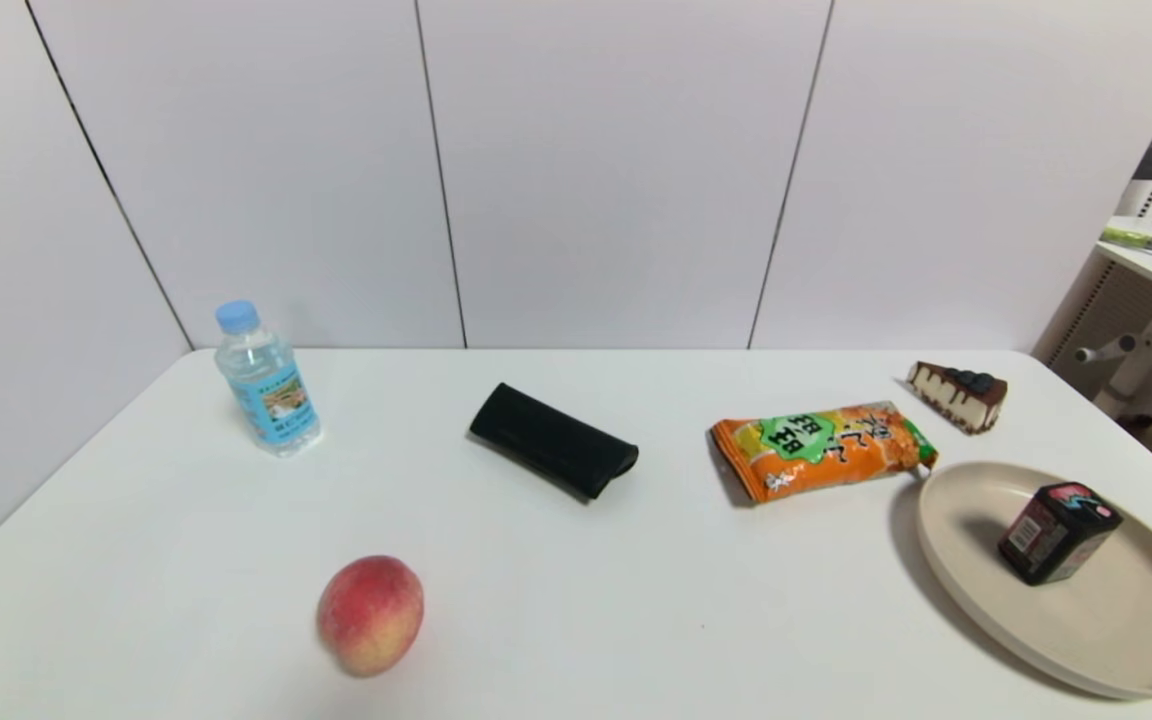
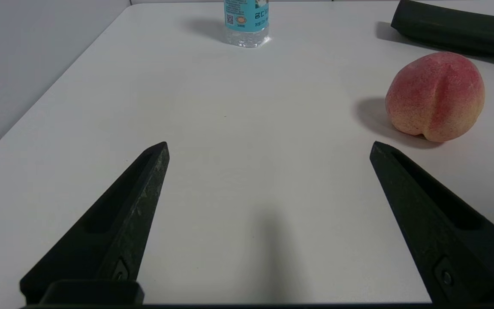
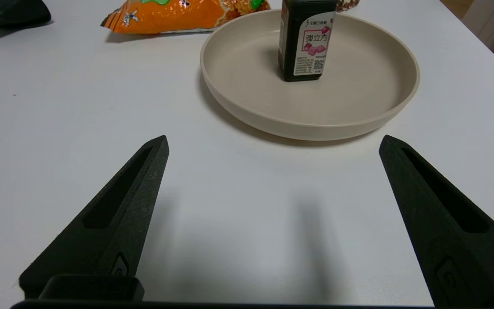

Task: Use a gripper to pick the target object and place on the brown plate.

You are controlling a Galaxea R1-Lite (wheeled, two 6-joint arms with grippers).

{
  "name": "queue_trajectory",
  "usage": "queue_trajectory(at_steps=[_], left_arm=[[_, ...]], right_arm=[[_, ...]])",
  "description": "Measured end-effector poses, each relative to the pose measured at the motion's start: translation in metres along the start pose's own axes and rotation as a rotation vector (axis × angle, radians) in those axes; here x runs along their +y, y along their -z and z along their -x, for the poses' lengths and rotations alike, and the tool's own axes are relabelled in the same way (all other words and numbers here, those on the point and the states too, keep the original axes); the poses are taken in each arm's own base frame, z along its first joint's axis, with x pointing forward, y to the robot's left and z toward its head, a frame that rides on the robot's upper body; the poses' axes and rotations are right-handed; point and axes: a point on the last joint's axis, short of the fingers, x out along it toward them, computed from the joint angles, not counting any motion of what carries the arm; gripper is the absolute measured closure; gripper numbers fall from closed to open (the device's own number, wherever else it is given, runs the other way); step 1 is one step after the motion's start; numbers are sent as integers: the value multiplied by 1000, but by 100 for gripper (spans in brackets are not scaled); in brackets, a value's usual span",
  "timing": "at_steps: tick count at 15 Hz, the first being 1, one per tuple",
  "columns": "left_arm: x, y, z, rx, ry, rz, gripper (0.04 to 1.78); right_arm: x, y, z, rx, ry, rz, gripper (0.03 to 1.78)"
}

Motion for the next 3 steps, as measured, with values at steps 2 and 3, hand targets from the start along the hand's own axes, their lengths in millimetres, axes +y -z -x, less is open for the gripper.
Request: queue_trajectory(at_steps=[2,3], left_arm=[[0,0,0,0,0,0,13],[0,0,0,0,0,1,13]], right_arm=[[0,0,0,1,-1,9,12],[0,0,0,0,-1,11,12]])
